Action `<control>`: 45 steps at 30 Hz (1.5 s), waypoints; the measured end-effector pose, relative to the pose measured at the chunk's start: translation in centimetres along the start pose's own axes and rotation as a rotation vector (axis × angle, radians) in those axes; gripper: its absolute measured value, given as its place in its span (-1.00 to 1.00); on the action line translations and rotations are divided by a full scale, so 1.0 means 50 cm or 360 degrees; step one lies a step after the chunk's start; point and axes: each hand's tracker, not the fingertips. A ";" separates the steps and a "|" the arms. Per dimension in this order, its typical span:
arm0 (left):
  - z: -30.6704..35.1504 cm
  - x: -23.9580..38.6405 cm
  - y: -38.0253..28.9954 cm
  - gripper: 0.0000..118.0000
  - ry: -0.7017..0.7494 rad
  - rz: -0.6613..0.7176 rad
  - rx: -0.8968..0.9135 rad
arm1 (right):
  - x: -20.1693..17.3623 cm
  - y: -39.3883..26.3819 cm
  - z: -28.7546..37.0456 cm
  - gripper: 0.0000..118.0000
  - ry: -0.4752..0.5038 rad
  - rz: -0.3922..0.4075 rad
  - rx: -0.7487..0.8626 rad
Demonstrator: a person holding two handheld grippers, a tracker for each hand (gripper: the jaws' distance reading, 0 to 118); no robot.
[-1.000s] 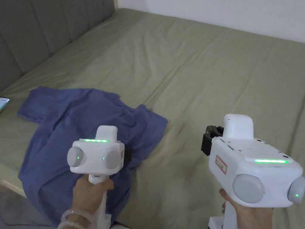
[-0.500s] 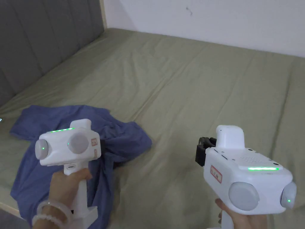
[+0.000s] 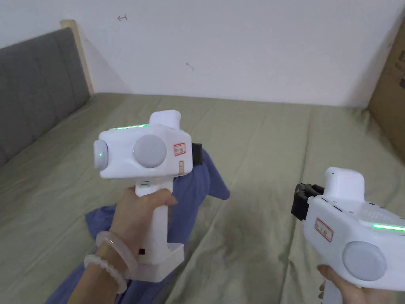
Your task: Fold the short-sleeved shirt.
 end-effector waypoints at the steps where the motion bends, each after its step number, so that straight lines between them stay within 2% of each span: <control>1: 0.002 0.043 0.010 -0.92 -0.0079 -0.0044 0.0032 | 0.024 0.008 0.019 -1.00 -0.0032 -0.0018 0.0032; 5: -0.005 0.210 0.032 -0.92 -0.0435 -0.0135 0.0065 | 0.116 0.025 0.101 -1.00 -0.0208 -0.0049 0.0119; 7: -0.022 0.286 0.026 -0.92 -0.0531 -0.0191 0.0053 | 0.158 0.023 0.141 -1.00 -0.0328 -0.0021 0.0142; 10: -0.057 0.358 -0.009 -0.92 -0.0674 -0.0248 -0.0002 | 0.222 0.013 0.191 -1.00 -0.0446 -0.0075 0.0157; 13: -0.136 0.398 -0.083 -0.92 -0.0603 -0.0352 -0.0201 | 0.279 -0.005 0.224 -1.00 -0.0565 -0.0134 0.0141; 17: -0.258 0.381 -0.236 -0.92 -0.0468 -0.0377 -0.0513 | 0.331 -0.036 0.240 -1.00 -0.0653 -0.0204 0.0085; 21: -0.336 0.323 -0.358 -0.92 -0.0344 -0.0260 -0.0778 | 0.351 -0.062 0.226 -1.00 -0.0660 -0.0246 0.0029; 25: -0.366 0.287 -0.399 -0.91 -0.0237 -0.0299 -0.0817 | 0.340 -0.077 0.201 -1.00 -0.0624 -0.0231 -0.0038; 26: -0.368 0.278 -0.398 -0.80 -0.0226 -0.0262 -0.0820 | 0.336 -0.079 0.194 -1.00 -0.0611 -0.0225 -0.0050; 27: -0.369 0.270 -0.393 -0.54 -0.0244 -0.0191 -0.0816 | 0.330 -0.082 0.188 -1.00 -0.0604 -0.0215 -0.0061; 28: -0.370 0.265 -0.386 0.15 -0.0270 -0.0145 -0.0832 | 0.326 -0.083 0.181 -1.00 -0.0599 -0.0208 -0.0068; 29: -0.364 0.264 -0.377 0.68 -0.0234 -0.0156 -0.0840 | 0.323 -0.082 0.175 -1.00 -0.0589 -0.0208 -0.0076; 30: -0.361 0.261 -0.371 0.97 -0.0220 -0.0169 -0.0840 | 0.318 -0.081 0.172 -1.00 -0.0573 -0.0213 -0.0078; 33: -0.313 0.250 -0.342 1.00 -0.0270 -0.0195 -0.0690 | 0.301 -0.076 0.164 -1.00 -0.0531 -0.0199 -0.0077; 35: -0.282 0.238 -0.316 0.97 -0.0270 -0.0192 -0.0689 | 0.286 -0.071 0.161 -1.00 -0.0519 -0.0166 -0.0078; 37: -0.228 0.219 -0.293 0.90 -0.0302 -0.0175 -0.0572 | 0.272 -0.065 0.161 -1.00 -0.0498 -0.0152 -0.0070; 39: -0.177 0.188 -0.279 0.65 -0.0287 -0.0153 -0.0526 | 0.257 -0.062 0.164 -1.00 -0.0469 -0.0148 -0.0057; 42: -0.111 0.128 -0.288 -0.32 -0.0221 -0.0093 -0.0502 | 0.228 -0.065 0.161 -1.00 -0.0425 -0.0121 -0.0063; 43: -0.095 0.108 -0.299 -0.78 -0.0173 -0.0081 -0.0490 | 0.218 -0.070 0.160 -1.00 -0.0408 -0.0103 -0.0072; 44: -0.080 0.085 -0.316 -1.00 -0.0097 -0.0064 -0.0503 | 0.206 -0.079 0.157 -1.00 -0.0393 -0.0082 -0.0085; 45: -0.067 0.061 -0.332 -1.00 -0.0042 -0.0058 -0.0510 | 0.193 -0.088 0.152 -1.00 -0.0376 -0.0063 -0.0106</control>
